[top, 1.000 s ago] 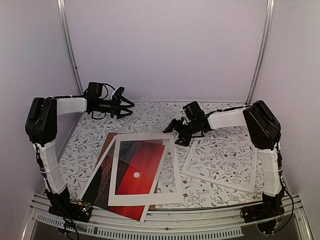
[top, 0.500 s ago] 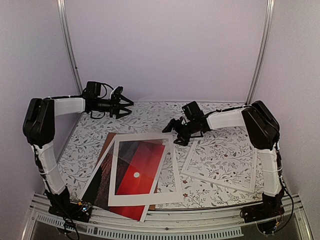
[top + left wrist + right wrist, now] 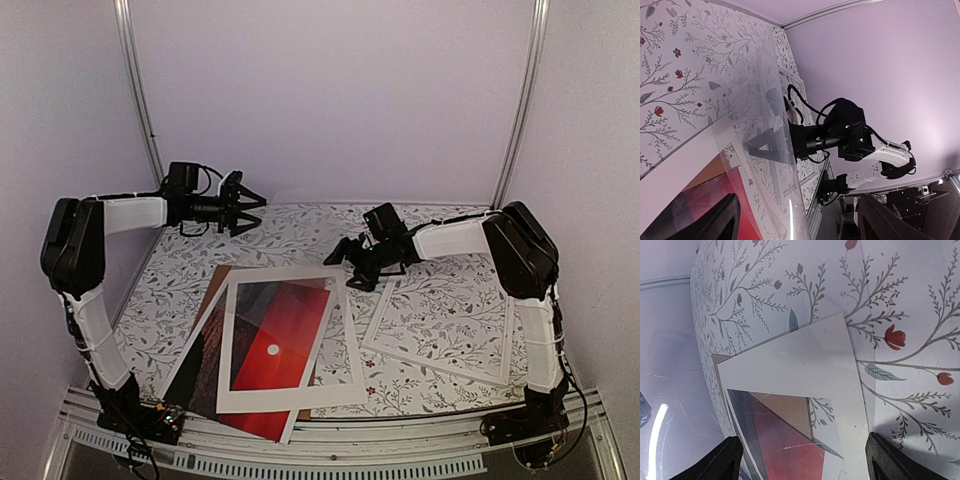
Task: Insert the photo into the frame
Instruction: Pick up the glass panel from the mat board.
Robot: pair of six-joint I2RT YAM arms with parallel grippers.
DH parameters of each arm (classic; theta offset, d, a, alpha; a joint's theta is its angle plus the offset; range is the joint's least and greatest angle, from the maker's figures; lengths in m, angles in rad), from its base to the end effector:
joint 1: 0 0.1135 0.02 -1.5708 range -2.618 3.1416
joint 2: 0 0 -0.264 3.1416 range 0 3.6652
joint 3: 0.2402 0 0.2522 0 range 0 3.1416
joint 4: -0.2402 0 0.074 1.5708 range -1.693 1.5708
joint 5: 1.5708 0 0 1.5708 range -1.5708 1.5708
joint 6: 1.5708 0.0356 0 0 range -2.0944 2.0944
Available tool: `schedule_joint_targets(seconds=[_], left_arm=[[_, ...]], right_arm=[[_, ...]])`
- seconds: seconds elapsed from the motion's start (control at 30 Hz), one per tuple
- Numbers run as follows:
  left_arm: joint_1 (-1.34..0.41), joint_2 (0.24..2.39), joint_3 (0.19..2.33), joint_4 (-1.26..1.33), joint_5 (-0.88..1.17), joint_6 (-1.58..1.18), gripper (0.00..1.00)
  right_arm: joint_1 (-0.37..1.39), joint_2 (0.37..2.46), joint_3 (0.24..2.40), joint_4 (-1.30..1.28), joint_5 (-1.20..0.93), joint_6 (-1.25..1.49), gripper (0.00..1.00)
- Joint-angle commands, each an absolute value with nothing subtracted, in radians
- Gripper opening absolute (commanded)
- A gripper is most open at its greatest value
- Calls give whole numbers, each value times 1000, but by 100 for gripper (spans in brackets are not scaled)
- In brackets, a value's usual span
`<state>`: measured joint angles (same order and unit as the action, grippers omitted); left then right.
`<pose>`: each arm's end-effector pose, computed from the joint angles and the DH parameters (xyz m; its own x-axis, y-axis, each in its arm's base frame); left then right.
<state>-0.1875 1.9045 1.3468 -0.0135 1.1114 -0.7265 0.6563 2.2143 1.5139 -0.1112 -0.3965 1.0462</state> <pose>0.4083 -0.1099 0.2357 -0.9440 -0.1207 -0.3070 0.2627 0.2875 -0.9210 0.3702 0.3025 0.1352 -0.9573 0.2704 -0.1023 0.1100 0.6679 0.7361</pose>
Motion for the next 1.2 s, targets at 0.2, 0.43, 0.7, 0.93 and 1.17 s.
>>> schedule_joint_targets(seconds=[0.2, 0.43, 0.7, 0.93, 1.17], left_arm=[[-196, 1848, 1351, 43, 1102, -786, 86], [-198, 1844, 1347, 34, 1091, -788, 86], [-213, 1853, 1387, -212, 949, -634, 83], [-257, 1874, 1437, -378, 782, -494, 63], [-288, 1884, 1497, -491, 634, -411, 30]], right_arm=[[689, 2291, 1505, -156, -368, 1029, 89], [692, 2294, 1508, -156, -364, 1029, 89], [692, 2296, 1514, -156, -366, 1026, 89], [692, 2301, 1515, -151, -373, 1029, 89], [691, 2297, 1523, -151, -377, 1027, 89]])
